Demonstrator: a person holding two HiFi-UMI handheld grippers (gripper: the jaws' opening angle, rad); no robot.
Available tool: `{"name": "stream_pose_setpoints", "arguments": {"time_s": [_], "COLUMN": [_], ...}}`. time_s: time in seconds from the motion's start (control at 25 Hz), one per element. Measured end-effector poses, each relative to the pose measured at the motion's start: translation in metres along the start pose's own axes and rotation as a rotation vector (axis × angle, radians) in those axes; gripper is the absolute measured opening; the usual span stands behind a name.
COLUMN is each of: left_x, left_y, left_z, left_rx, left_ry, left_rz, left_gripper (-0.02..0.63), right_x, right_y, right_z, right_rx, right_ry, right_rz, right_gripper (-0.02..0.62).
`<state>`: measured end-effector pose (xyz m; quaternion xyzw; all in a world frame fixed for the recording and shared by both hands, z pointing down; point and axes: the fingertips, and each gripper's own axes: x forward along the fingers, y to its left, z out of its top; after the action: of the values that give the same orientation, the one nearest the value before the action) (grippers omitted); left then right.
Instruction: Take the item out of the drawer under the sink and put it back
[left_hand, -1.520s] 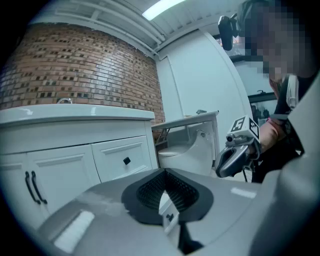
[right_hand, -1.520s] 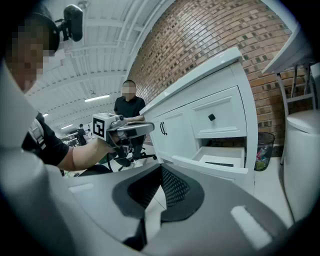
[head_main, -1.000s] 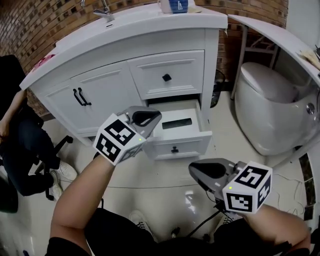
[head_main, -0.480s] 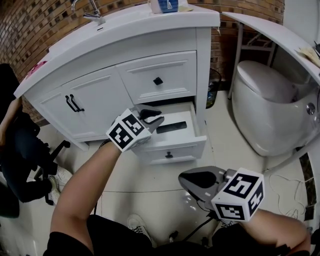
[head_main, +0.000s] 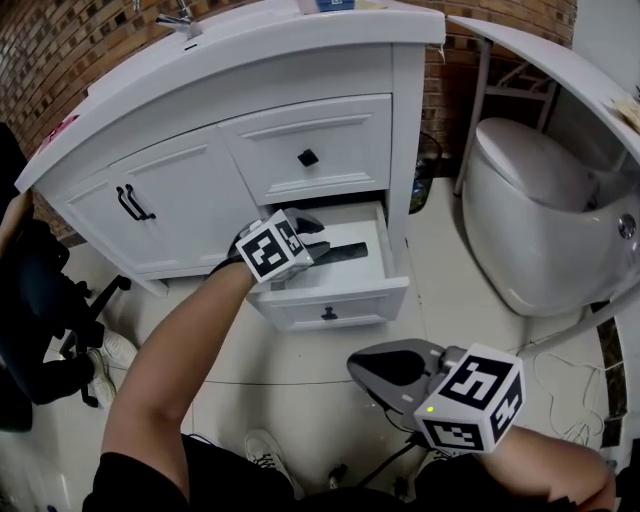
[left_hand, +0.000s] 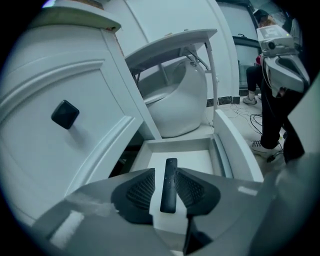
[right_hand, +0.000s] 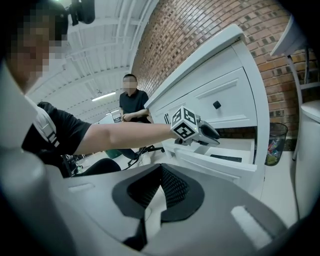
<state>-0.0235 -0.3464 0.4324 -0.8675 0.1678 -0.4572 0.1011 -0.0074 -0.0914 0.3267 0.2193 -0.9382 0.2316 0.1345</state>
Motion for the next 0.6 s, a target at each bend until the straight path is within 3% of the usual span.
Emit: {"name": "stream_pose_setpoints", "arguments": {"time_s": [0.4,0.6], "left_x": [0.050,0.072], "left_y": [0.001,-0.013], "left_z": [-0.023,-0.034], "left_rx": [0.047,0.014], "left_ry": [0.091,0.156], "left_rz": [-0.125,-0.218], "left_gripper": [0.183,0.212], "right_x": [0.004,-0.002], "right_y": [0.002,-0.003], "right_z": [0.006,0.014], "right_rx": [0.030,0.061], "right_ry": [-0.007,-0.037], "right_rz": [0.043,0.036], "right_gripper": [0.003,0.003]}}
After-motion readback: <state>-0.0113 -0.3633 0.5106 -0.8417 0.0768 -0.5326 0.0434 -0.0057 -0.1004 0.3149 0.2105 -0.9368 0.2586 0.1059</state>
